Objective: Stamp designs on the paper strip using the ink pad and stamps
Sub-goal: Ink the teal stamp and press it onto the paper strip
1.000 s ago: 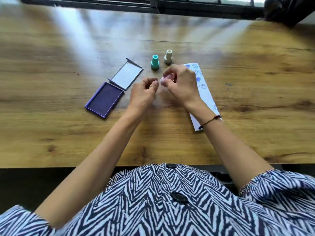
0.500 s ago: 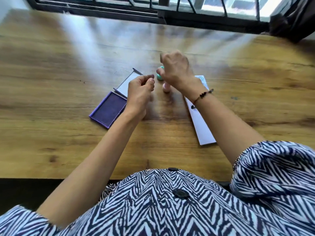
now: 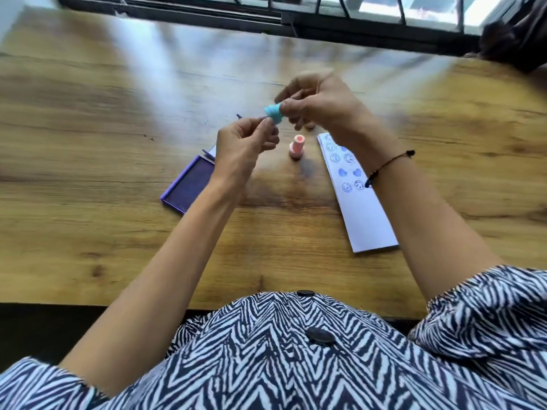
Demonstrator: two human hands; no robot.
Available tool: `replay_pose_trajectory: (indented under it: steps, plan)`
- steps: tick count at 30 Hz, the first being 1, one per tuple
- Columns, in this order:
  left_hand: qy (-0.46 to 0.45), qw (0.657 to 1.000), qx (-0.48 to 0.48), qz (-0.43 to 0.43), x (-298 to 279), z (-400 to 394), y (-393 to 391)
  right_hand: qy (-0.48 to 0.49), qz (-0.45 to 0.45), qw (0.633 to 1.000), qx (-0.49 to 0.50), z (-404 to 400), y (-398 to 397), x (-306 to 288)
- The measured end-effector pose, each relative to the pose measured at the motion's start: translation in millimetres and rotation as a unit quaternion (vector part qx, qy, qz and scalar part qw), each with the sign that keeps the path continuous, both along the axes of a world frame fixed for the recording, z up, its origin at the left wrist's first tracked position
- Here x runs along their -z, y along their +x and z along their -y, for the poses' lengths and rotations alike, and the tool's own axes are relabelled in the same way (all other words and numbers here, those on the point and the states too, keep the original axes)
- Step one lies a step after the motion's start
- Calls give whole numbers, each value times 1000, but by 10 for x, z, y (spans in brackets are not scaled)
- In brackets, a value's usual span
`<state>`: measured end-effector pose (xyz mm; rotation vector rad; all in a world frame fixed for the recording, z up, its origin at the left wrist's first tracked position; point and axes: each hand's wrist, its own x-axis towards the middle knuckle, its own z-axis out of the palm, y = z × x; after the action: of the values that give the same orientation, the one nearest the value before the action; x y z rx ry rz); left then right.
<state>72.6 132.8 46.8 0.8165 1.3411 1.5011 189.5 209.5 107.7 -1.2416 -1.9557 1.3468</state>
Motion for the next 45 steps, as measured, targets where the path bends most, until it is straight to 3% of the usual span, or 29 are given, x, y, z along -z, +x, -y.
replay_pose_trajectory:
  steps: [8, 14, 20, 27, 36, 45]
  plan:
    - [2, 997, -66, 31, -81, 321, -198, -77, -76, 993, -45, 310, -247, 93]
    - [-23, 985, -162, 62, 9, 717, -514, 73, -31, 995, -60, 561, -627, 192]
    - [-17, 955, -294, -24, 208, 1032, -843, 237, 115, 949, -172, 829, -913, 412]
    - [-44, 973, -219, -64, 324, 910, -851, 352, 220, 882, -222, 1106, -1101, 606]
    - [-74, 966, -214, -122, 300, 871, -824, 308, 212, 900, -224, 1071, -1085, 563]
    - [-50, 981, -182, -49, 346, 899, -445, 194, 152, 955, -166, 1086, -577, 533]
